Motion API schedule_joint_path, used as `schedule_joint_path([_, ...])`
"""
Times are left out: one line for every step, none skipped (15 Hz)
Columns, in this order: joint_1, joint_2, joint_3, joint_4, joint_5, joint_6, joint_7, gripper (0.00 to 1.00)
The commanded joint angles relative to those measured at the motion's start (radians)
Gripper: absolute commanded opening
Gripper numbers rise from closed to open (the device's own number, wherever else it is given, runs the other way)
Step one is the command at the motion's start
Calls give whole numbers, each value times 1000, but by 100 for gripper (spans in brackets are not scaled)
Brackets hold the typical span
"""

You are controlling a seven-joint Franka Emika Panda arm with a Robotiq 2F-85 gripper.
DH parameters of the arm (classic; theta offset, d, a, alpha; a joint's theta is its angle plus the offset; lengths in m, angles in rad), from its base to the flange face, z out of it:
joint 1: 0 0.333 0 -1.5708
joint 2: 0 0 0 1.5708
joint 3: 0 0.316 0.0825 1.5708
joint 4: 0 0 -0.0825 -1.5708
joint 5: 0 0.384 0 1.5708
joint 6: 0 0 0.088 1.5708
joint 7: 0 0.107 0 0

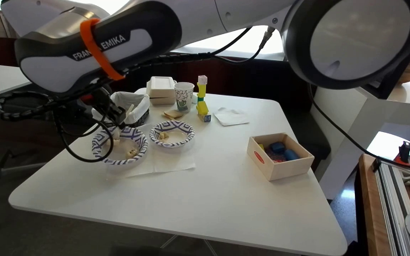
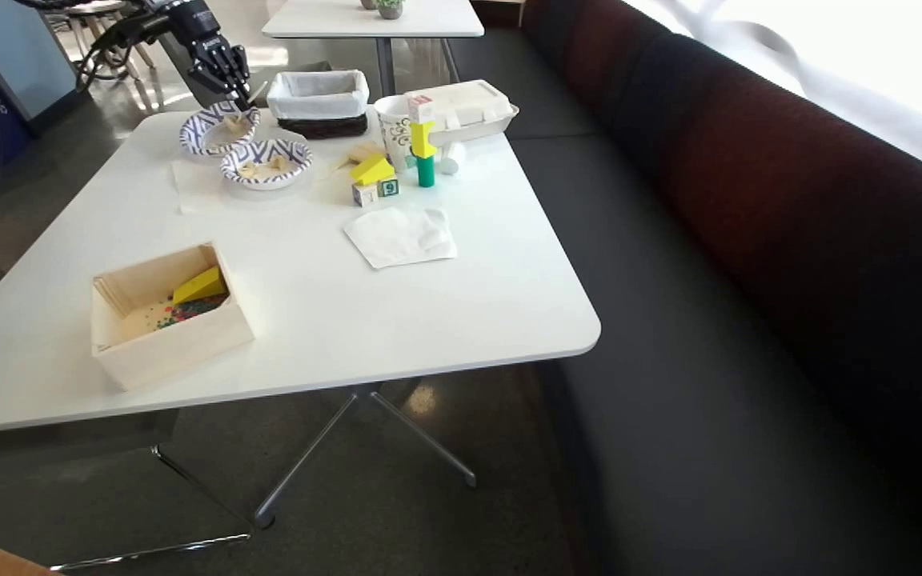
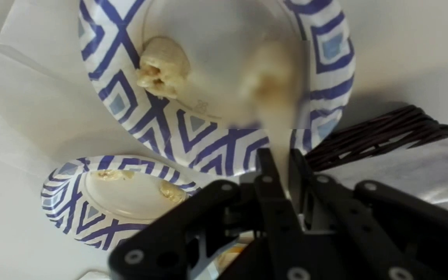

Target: Use the fork to transfer the object from the left to the right plate

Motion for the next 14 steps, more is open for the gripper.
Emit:
schedule_joint_path([-22, -46, 35, -61, 27, 24, 25, 3])
schedule_joint_path([-29, -48, 45, -65, 30, 29, 16, 3])
schedule_joint_path([-36, -50, 56, -68, 33, 34, 13, 3])
schedule_joint_path([-42, -52, 65, -73, 34, 31, 13, 3])
schedule_joint_path([-48, -57, 74, -81, 39, 21, 19, 3])
schedule_joint_path([-53, -64, 80, -95, 41, 9, 31, 3])
schedule_joint_path([-58, -74, 81, -113, 45, -13, 60, 3])
schedule_joint_path([-53, -87, 65, -134, 36, -62, 109, 3])
schedule_joint_path([-59, -98, 68, -155, 40, -60, 143, 3])
schedule_joint_path([-62, -110, 66, -179, 33, -55, 166, 3])
schedule_joint_path([-56, -51, 64, -84, 18, -48, 100, 13])
schedule_joint_path([-59, -59, 64, -101, 18, -49, 118, 13])
schedule_joint_path([-60, -65, 64, -113, 18, -49, 127, 13])
schedule_joint_path([-61, -71, 64, -121, 18, -49, 133, 13])
